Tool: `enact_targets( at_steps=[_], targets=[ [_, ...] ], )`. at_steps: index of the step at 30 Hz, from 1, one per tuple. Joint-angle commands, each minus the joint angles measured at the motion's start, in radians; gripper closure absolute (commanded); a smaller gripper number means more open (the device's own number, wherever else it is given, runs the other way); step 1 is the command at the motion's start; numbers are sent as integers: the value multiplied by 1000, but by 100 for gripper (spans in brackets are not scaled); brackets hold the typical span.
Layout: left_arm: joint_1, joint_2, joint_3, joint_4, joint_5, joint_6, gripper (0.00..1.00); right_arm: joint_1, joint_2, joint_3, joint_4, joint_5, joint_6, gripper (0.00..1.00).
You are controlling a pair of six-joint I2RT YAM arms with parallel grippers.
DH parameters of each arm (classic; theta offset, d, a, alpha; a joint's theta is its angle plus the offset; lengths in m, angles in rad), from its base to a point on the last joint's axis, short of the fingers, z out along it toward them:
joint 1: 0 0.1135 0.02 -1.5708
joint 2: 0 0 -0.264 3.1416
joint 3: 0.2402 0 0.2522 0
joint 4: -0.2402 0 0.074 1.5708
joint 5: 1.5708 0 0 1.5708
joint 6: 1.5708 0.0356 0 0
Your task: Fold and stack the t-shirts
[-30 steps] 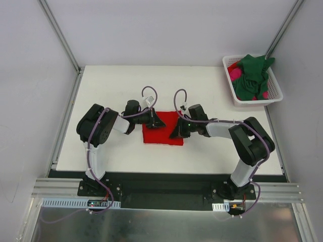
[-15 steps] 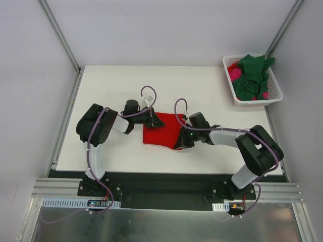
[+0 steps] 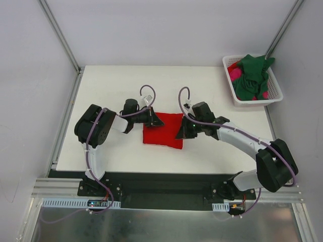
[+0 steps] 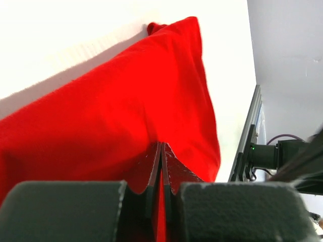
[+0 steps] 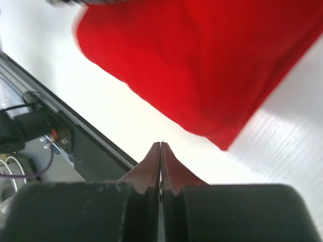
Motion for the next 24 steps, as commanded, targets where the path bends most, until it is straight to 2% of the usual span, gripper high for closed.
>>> enact_targets(
  at_steps=[1, 7, 18, 24],
  targets=[
    [8, -112, 15, -5, 14, 21, 100, 7, -18, 141, -50, 24, -47, 99],
    [8, -210, 24, -52, 9, 30, 100, -3, 134, 218, 13, 45, -61, 99],
    [8, -275, 0, -103, 2, 53, 100, -13, 409, 229, 167, 38, -42, 99],
    [-1, -253, -37, -34, 17, 8, 100, -14, 420, 206, 187, 33, -29, 99]
  ],
)
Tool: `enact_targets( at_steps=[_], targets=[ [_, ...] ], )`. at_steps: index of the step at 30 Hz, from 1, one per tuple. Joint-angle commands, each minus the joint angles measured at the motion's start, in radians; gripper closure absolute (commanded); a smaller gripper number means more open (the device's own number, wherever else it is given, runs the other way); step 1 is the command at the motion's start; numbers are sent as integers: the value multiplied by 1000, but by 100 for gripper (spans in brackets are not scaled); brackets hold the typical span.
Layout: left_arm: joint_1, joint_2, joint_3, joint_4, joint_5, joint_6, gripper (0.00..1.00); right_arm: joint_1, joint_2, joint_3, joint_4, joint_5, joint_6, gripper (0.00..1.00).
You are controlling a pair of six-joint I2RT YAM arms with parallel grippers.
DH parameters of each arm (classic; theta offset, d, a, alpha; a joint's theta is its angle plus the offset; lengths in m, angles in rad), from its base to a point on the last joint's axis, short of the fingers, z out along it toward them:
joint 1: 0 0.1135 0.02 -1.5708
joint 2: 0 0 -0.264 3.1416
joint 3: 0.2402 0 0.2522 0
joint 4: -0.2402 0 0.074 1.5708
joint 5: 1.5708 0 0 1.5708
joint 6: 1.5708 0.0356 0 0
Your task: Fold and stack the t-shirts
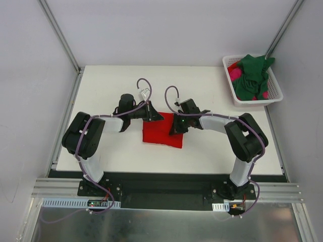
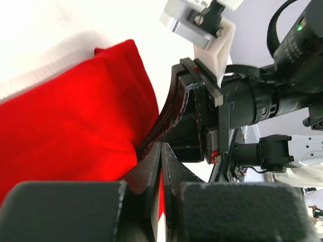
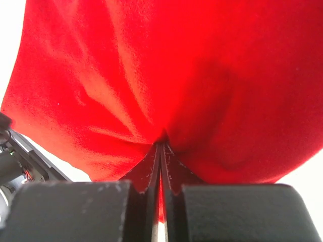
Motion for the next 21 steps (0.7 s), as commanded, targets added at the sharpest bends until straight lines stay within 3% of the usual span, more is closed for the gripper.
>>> enact_targets(
  at_steps=[1, 11, 21],
  targets=[
    [-4, -24, -34, 83, 29, -34, 100, -2, 9, -1, 45, 17, 2, 99],
    [-128, 22, -137, 172, 24, -94, 100, -3, 6, 7, 44, 18, 9, 99],
    [-145, 123, -249, 165, -31, -104, 100, -9, -29, -10, 39, 17, 7, 99]
  ],
)
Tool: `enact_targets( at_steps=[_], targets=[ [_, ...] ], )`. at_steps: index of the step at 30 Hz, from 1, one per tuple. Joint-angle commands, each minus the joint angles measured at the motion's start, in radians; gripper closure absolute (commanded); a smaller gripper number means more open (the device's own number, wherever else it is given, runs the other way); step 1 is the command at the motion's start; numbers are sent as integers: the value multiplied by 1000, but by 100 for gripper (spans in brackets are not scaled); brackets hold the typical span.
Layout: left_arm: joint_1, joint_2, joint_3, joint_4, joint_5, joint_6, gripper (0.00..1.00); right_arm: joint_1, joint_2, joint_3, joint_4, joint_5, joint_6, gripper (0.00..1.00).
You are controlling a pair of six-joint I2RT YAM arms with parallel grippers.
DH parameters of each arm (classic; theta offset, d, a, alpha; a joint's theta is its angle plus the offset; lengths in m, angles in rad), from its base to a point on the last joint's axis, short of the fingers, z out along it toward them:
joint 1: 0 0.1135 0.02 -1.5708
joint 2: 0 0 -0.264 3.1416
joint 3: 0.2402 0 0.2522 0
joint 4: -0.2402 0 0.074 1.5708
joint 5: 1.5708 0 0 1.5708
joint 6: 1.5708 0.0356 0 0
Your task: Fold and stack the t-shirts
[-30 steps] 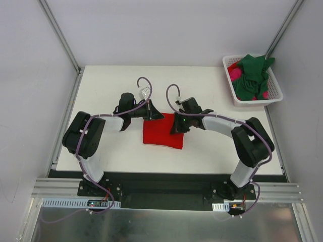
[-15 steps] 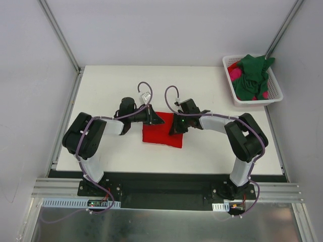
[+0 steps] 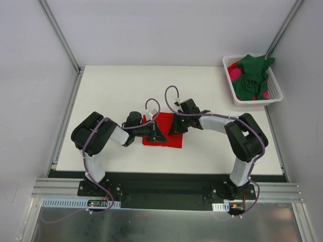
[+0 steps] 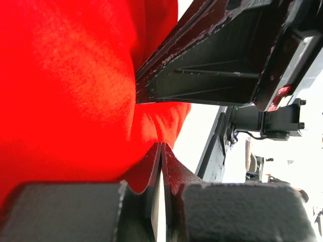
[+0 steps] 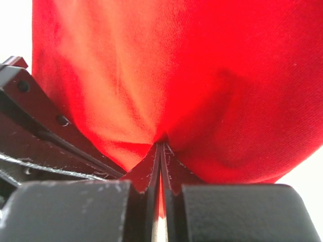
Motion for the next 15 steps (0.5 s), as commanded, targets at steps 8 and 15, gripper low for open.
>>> enact_targets(
  at_steps=[8, 15],
  targets=[
    [17, 92, -117, 73, -57, -24, 100, -12, -51, -16, 17, 15, -9, 99],
    [23, 135, -155, 162, -57, -61, 100, -17, -57, -25, 11, 18, -10, 99]
  ],
)
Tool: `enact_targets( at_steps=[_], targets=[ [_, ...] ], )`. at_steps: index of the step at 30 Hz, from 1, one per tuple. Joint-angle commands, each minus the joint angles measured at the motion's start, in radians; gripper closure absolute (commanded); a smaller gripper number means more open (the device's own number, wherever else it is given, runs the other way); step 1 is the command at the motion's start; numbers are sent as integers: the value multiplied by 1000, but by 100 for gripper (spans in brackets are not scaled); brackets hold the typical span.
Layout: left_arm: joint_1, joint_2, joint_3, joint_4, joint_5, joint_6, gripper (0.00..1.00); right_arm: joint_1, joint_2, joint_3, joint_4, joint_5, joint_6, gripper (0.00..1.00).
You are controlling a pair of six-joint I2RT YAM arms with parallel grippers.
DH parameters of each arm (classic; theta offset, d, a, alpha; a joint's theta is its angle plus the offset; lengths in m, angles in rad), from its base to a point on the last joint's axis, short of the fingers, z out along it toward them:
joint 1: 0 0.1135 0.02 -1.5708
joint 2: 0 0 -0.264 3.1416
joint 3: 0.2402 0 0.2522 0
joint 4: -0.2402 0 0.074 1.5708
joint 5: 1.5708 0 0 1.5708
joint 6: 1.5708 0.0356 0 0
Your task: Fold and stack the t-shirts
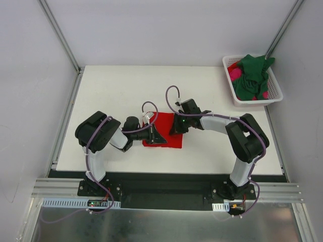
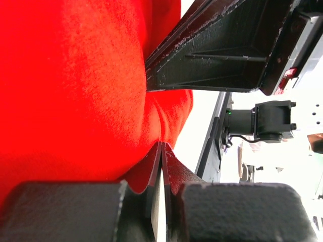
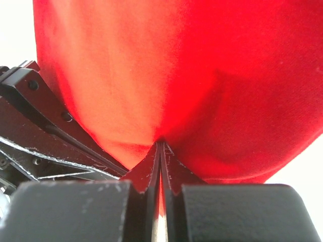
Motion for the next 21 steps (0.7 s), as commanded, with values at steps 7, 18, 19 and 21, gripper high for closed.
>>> enact_targets(
  at_steps=[7, 18, 19, 21],
  targets=[
    [14, -10, -89, -33, -5, 7, 100, -13, -81, -18, -24, 37, -30, 99],
    [9, -338, -5, -187, 29, 2, 100, -11, -315, 32, -205, 151, -124, 95],
    [9, -382, 12, -201, 32, 4, 100, -13, -337, 41, -231, 161, -130, 92],
    [8, -421, 38, -258, 27, 19, 100, -13, -377, 50, -261, 178, -141, 83]
  ],
)
